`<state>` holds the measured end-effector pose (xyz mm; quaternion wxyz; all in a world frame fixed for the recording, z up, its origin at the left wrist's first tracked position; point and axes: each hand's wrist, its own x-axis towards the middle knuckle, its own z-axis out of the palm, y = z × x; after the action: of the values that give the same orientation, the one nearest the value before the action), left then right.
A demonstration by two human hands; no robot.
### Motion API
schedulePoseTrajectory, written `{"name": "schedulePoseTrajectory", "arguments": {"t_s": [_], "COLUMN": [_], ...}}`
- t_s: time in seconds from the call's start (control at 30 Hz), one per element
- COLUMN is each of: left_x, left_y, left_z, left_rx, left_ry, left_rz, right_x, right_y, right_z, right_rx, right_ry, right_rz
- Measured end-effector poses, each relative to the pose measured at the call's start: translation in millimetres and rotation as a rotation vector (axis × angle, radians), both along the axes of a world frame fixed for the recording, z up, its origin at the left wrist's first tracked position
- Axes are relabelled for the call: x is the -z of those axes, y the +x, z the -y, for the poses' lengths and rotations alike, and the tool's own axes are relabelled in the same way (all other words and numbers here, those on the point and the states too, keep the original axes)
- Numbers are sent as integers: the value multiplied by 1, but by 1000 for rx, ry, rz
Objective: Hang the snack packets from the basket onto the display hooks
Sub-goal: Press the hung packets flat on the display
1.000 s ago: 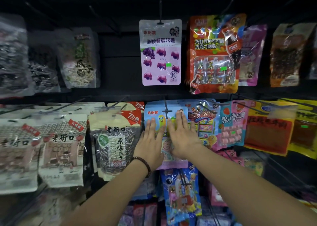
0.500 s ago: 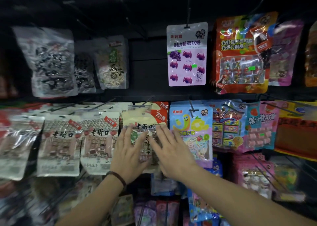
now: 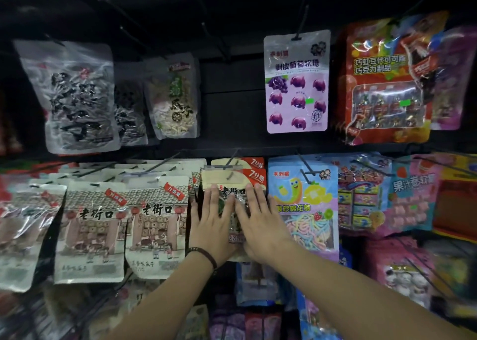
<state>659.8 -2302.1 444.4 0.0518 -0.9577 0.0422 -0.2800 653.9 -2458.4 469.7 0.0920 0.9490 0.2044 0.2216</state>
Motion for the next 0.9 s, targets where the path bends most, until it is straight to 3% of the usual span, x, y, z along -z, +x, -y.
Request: {"name": "schedulePoseTrajectory", "arguments": {"t_s": [0.5,0.63,0.77,0.9], "left_x": [-21,-20,-14,-11], "left_y": [40,29,-13,-64], "left_z": [8,8,1,-47], "left_rx": [20,0,125,184], "left_ry": [-36,-21,-42,29], "left_rz": [-181,-150,-96,174], "right_x": [-25,-22,-13,-7], "right_y": [44,35,11,-23], "right_z": [-9,-11,-18,-43], "right_rx": [73,85,42,-121], "right_ry": [-1,-7,9,33], "right_rz": [-52,-35,-64,-50]}}
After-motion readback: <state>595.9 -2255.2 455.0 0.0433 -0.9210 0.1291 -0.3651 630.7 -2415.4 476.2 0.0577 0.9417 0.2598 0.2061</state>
